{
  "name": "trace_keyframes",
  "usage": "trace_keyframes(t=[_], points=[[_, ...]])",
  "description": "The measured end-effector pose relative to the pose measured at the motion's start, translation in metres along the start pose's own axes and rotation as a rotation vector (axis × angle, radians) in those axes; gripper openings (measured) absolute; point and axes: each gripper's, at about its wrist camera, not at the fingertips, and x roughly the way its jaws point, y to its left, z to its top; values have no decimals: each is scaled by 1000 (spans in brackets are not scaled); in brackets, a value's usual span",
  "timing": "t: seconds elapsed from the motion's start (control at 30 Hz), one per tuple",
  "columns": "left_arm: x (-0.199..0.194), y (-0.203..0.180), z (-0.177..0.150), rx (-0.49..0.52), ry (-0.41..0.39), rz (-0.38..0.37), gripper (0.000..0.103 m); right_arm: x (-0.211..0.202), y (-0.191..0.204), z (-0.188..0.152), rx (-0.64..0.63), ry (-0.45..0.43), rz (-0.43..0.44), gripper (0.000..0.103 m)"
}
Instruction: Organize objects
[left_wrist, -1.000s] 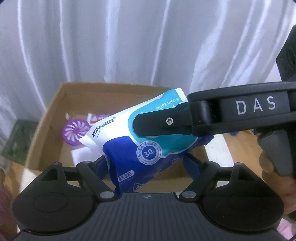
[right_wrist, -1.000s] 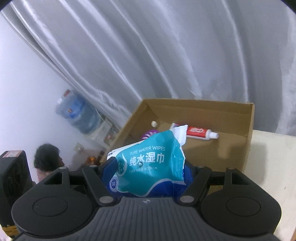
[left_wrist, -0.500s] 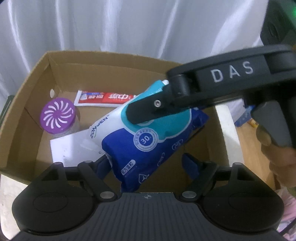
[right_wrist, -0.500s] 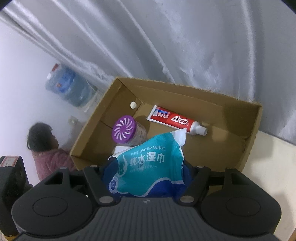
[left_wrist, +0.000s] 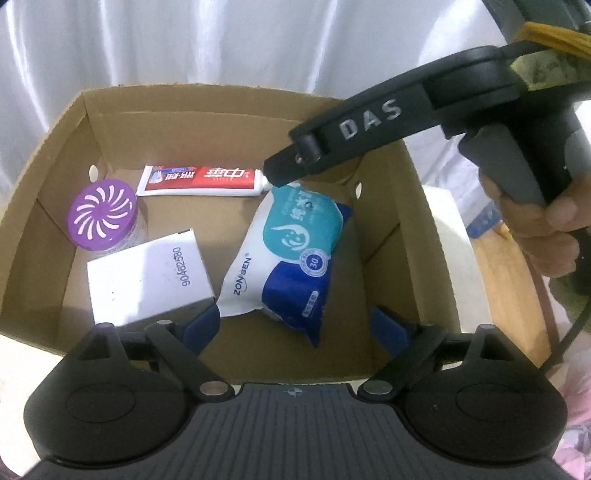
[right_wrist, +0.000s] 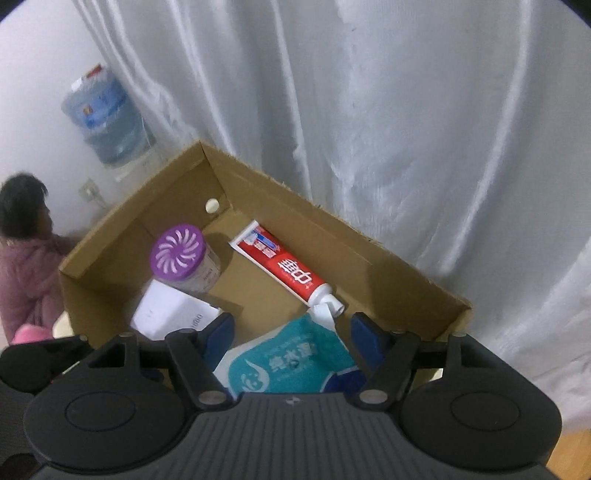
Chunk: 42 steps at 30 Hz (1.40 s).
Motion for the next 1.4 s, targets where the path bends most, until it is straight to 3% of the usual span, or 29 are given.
trace_keyframes(t=[0.2,0.33,0.4,0.47,0.6,0.77,0.9,1.17,1.4], points=[[-22,1,-5,17,-44,-10,92,-34,0,-9,113,-98,46,75],[-41,9,-7,32,-103,15,97,-76,7,-28,210,-254,72,79],[-53,15,-10,33,-135,31,100,-96,16,-42,239,-336,64,86],[-63,21,-15,39,-170,56,102,-116,25,-57,273,-410,45,97],[-91,28,-29,43,-238,110,103,-145,44,-91,354,-546,13,102],[-114,31,-48,29,-297,210,103,-169,83,-138,326,-748,-139,103],[-112,26,-62,58,-267,271,103,-169,99,-151,334,-717,-200,103],[-112,33,-82,43,-277,205,103,-179,132,-148,294,-684,-367,103],[-114,40,-85,46,-315,272,103,-178,158,-134,257,-648,-484,103]])
